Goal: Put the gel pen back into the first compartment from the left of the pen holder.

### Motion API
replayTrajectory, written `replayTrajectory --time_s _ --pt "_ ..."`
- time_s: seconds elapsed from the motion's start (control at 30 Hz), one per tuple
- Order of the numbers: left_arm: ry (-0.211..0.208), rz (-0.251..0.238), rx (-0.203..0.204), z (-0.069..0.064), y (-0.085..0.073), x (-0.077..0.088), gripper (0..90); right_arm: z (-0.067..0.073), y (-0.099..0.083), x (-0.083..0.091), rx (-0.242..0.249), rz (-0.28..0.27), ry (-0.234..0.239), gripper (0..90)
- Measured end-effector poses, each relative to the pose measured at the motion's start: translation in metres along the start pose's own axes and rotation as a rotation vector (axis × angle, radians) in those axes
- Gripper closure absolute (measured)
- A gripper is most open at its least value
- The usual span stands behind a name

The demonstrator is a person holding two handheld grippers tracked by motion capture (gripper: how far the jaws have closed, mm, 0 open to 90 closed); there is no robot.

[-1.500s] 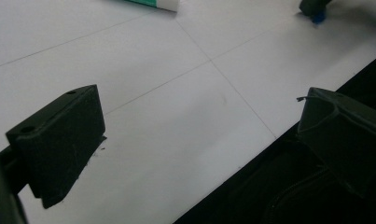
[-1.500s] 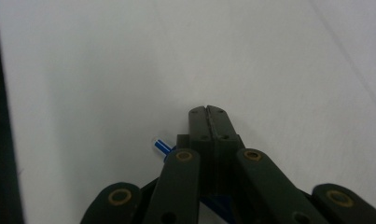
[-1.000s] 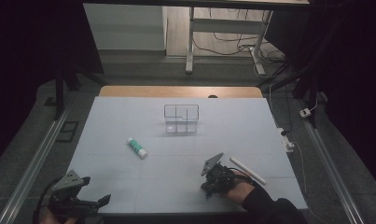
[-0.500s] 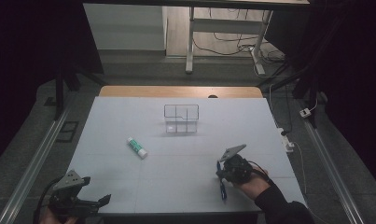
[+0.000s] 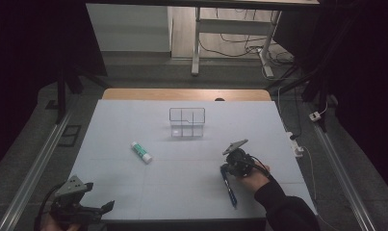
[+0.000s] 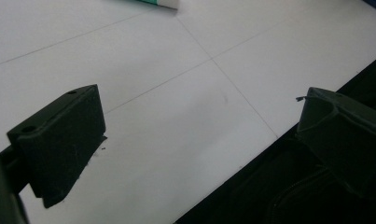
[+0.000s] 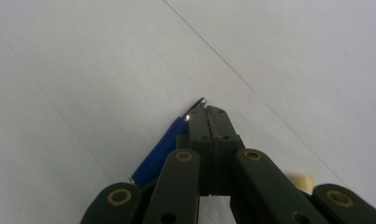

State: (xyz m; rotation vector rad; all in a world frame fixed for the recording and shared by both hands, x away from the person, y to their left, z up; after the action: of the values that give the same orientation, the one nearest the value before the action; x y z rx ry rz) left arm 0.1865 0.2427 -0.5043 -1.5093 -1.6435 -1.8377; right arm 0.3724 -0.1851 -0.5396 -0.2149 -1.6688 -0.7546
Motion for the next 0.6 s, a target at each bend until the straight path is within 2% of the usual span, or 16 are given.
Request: replayTrajectory --time_s 0.03,0.1,0.17,0.23,0.3,0.37,0.43,0.5,0.57,0.6 --pt "0.000 0.000 0.001 0.000 0.000 0.000 1.0 0.001 0.002 0.000 0.011 0.000 -0.004 89.4" --pt "0.001 -0.001 0.001 0.000 0.000 0.000 1.0 0.005 0.006 -0.003 0.017 -0.018 0.036 89.4" --pt "0.002 0.001 -0.001 0.000 0.000 0.000 1.0 0.009 0.011 -0.004 0.048 -0.009 0.016 89.4" --pt "0.002 0.001 -0.001 0.000 0.000 0.000 1.0 0.015 0.016 -0.007 0.046 -0.022 0.062 89.4" --pt "0.001 0.000 -0.001 0.000 0.000 0.000 1.0 0.020 0.019 -0.007 0.080 -0.010 0.038 89.4" --pt "-0.001 0.000 0.000 0.000 0.000 0.000 1.0 0.024 0.022 -0.010 0.081 -0.019 0.090 89.4" --pt "0.000 -0.001 -0.001 0.000 0.000 0.000 1.0 0.026 0.024 -0.009 0.101 -0.015 0.069 89.4" --pt "0.000 -0.003 0.000 0.000 0.000 0.000 1.0 0.022 0.024 -0.006 0.085 -0.031 0.050 89.2" --pt "-0.001 -0.004 0.001 0.000 -0.001 0.001 1.0 0.018 0.023 0.000 0.061 -0.057 0.036 81.6" --pt "-0.001 -0.004 0.001 0.000 -0.001 0.001 1.0 0.017 0.023 0.004 0.041 -0.071 0.033 73.9"
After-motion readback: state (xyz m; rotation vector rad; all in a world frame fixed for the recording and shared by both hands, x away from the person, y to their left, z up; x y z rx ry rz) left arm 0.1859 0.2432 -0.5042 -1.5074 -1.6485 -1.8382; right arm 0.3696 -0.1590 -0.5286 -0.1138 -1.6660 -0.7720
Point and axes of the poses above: each handheld gripper's, and its own axes: x roughly backward along the jaws, y roughly out of its top, z roughly to its left, the point moved 4 cm from there along -x, roughly forward along the jaws, and after that the axes turned 8 degrees about z, right-handed, at the moved point
